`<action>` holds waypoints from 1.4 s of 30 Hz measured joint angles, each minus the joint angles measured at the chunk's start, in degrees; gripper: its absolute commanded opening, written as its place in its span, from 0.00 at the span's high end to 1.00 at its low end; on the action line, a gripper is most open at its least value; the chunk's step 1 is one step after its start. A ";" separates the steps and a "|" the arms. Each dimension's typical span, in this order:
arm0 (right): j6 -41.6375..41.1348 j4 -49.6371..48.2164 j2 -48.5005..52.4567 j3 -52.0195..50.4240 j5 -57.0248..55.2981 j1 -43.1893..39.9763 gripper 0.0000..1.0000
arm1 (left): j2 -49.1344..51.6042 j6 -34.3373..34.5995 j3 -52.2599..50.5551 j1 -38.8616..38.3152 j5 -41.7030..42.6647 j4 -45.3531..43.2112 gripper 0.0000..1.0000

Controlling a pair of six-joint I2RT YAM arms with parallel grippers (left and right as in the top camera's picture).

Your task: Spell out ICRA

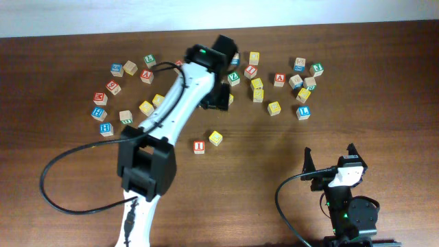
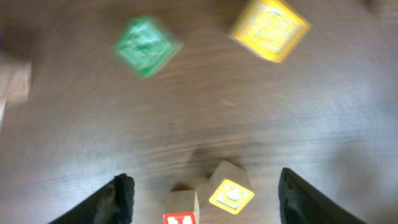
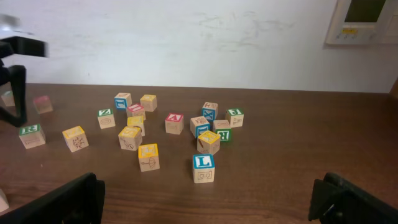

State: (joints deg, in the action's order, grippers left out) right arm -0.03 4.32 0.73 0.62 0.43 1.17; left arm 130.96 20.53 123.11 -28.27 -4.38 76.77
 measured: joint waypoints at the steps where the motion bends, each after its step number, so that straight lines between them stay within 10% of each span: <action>1: 0.00 0.00 0.00 0.00 0.00 0.00 0.02 | 0.00 4.37 -0.39 0.92 -0.07 0.31 0.23; 8: 0.02 0.00 0.00 0.00 0.02 0.00 0.02 | -0.02 21.38 -5.92 1.46 0.26 -6.71 0.23; 25: 0.02 -0.02 0.00 0.00 0.00 0.00 0.02 | -0.02 14.19 -6.01 15.54 3.69 0.68 0.18; 42: 0.00 0.00 0.00 0.00 0.00 0.00 0.02 | -0.02 22.64 -6.01 26.45 -1.99 5.31 0.00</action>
State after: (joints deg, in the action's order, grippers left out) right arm -0.03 4.32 0.73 0.62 0.43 1.17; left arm 130.93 43.18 117.10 -1.83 -6.37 82.08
